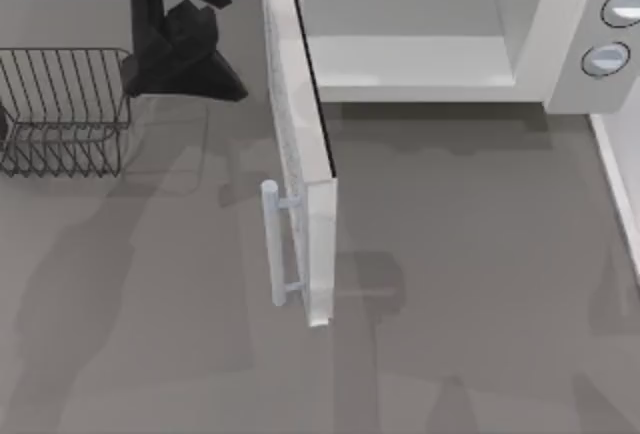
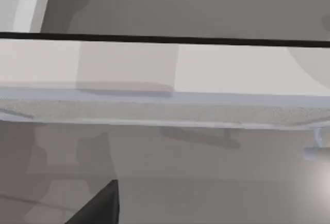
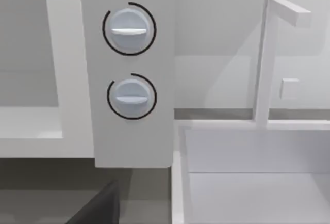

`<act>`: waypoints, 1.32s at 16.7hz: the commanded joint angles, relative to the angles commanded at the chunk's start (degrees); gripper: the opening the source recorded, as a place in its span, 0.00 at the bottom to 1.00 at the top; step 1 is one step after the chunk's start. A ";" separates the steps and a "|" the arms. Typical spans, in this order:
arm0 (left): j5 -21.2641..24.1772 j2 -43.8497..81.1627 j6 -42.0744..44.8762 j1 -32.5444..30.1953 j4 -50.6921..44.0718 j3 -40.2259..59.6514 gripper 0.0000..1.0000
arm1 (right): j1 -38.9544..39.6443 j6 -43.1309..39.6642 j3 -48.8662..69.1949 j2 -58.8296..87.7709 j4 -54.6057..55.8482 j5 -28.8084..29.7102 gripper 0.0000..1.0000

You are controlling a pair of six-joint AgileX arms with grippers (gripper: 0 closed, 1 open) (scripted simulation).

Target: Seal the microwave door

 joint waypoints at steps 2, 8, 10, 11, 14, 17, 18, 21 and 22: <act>0.00 0.00 0.00 0.00 0.00 0.00 1.00 | 0.00 0.00 0.00 0.00 0.00 0.00 1.00; -0.36 -0.41 -1.25 -1.18 4.32 -4.21 1.00 | 0.00 0.00 0.00 0.00 0.00 0.00 1.00; -0.77 -0.56 -2.61 -2.44 9.04 -8.44 1.00 | 0.00 0.00 0.00 0.00 0.00 0.00 1.00; -0.98 -0.61 -3.33 -3.13 11.69 -10.67 1.00 | 0.00 0.00 0.00 0.00 0.00 0.00 1.00; -1.53 -0.69 -5.13 -4.88 17.93 -16.26 1.00 | 0.00 0.00 0.00 0.00 0.00 0.00 1.00; -1.67 -0.66 -5.57 -5.34 19.18 -17.50 1.00 | 0.00 0.00 0.00 0.00 0.00 0.00 1.00; -1.67 -0.66 -5.57 -5.34 19.18 -17.50 1.00 | 0.00 0.00 0.00 0.00 0.00 0.00 1.00; -1.67 -0.66 -5.57 -5.34 19.18 -17.50 0.85 | 0.00 0.00 0.00 0.00 0.00 0.00 1.00; -1.67 -0.66 -5.57 -5.34 19.18 -17.50 0.77 | 0.00 0.00 0.00 0.00 0.00 0.00 1.00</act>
